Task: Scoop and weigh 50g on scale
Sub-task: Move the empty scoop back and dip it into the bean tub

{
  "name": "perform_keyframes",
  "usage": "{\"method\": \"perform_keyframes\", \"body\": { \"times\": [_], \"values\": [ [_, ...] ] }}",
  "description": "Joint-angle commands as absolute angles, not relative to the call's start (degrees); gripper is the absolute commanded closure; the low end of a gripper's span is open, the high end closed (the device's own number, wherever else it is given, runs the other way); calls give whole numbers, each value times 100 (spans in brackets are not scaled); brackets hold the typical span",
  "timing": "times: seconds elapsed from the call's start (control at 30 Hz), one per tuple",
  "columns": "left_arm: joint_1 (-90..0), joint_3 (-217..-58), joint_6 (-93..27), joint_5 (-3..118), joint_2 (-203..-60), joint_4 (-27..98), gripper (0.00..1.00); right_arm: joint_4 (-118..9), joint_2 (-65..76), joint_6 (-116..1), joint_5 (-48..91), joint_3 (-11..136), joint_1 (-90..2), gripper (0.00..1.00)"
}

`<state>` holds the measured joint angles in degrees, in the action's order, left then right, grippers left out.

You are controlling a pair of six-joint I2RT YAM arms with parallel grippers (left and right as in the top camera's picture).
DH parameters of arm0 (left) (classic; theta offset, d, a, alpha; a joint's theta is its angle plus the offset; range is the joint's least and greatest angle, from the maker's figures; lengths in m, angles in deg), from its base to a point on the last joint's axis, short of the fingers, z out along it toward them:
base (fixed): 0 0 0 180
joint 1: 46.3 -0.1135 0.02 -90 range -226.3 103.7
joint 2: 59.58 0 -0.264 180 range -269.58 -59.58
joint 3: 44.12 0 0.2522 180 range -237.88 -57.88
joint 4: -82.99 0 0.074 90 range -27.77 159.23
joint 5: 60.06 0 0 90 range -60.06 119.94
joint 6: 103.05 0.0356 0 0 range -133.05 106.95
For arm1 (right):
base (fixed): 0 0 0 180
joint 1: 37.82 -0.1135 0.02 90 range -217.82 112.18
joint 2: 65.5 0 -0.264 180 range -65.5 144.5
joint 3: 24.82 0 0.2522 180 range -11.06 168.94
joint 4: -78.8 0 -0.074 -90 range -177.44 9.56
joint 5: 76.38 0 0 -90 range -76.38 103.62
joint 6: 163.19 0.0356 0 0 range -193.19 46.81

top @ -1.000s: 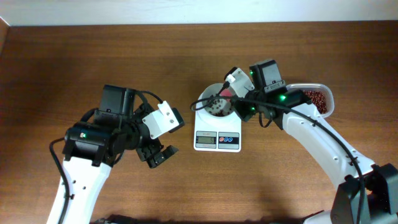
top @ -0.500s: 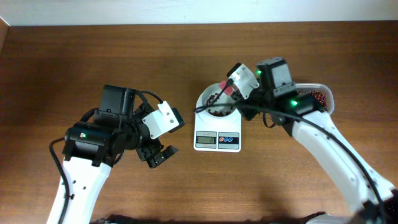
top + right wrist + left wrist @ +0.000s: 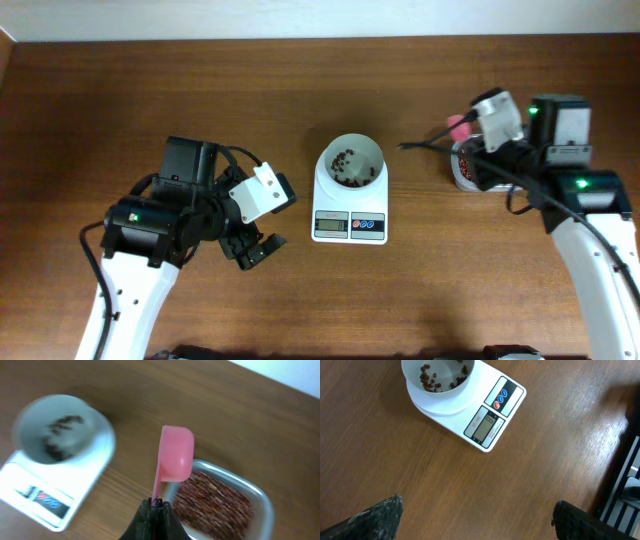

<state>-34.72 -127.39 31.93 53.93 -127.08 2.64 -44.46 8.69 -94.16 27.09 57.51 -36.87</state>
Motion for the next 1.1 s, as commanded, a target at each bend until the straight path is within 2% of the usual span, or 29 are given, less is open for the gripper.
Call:
{"method": "perform_keyframes", "body": {
  "times": [0.0, 0.2, 0.57, 0.77, 1.07],
  "values": [
    [-3496, -12728, 3144, 5415, -12711, 273, 1, -4306, 804, -9396, 2169, 5815, -3182, 96],
    [-3496, -12728, 3144, 5415, -12711, 273, 1, -4306, 1422, -9396, 2174, 5775, -2531, 96],
    [-3496, -12728, 3144, 5413, -12711, 273, 1, -4395, 2755, -9396, 2169, 5773, -2332, 96],
    [-3496, -12728, 3144, 5413, -12711, 273, 1, -4439, 2766, -9392, 2239, 5773, -1899, 96],
    [-3496, -12728, 3144, 5415, -12711, 273, 1, -4485, 2766, -9394, 2862, 5773, -1901, 96]
  ]
}}
